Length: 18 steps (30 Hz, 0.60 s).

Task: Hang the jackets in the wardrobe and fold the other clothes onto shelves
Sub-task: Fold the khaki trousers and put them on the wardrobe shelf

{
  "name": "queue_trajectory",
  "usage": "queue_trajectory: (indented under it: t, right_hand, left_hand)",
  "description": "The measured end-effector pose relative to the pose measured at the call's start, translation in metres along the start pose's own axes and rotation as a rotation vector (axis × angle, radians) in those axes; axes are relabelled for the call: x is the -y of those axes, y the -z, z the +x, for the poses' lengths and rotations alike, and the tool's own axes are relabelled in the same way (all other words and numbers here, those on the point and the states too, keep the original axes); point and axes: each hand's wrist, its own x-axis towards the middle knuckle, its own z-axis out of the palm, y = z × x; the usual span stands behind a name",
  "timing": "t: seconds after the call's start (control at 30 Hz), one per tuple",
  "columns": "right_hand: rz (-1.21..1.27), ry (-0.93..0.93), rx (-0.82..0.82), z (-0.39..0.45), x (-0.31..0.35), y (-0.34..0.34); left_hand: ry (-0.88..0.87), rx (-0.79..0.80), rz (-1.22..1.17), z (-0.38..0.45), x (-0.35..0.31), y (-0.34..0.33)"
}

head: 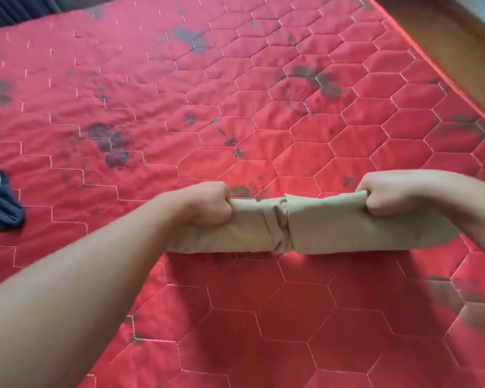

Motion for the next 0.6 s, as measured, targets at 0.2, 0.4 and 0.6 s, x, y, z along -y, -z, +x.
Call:
queue_trajectory:
  t: [0.2,0.4,0.6]
  right_hand:
    - [-0.105,-0.121,-0.509,0.065,0.002,-0.033]
    - [0.016,-0.053,-0.592,0.089,-0.001,-0.156]
    - [0.169,-0.113,-0.732,0.08,0.003,-0.167]
  left_hand:
    - [0.066,-0.438,0.164,0.049,0.012,-0.036]
    - [0.11,-0.355,0.097,0.06,0.021,-0.129]
    - [0.118,-0.489,-0.028,0.061,-0.006,-0.137]
